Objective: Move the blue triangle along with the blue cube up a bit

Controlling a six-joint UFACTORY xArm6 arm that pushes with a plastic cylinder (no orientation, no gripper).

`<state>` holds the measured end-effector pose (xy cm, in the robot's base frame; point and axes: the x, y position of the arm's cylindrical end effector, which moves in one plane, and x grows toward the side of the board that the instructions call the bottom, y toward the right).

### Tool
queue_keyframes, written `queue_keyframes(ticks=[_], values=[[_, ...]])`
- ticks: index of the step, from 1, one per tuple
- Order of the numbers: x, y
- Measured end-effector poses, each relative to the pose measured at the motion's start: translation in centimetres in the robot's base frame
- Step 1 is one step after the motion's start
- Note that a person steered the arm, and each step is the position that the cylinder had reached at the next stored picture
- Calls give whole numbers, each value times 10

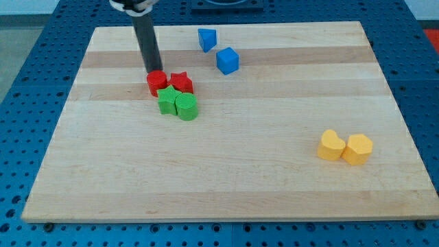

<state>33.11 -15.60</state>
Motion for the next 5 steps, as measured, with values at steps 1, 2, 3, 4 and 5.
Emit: queue_keyframes(ticks=[1, 2, 3, 4, 5], values=[[11, -3], [25, -3], [29, -3], [30, -3], [31, -3]])
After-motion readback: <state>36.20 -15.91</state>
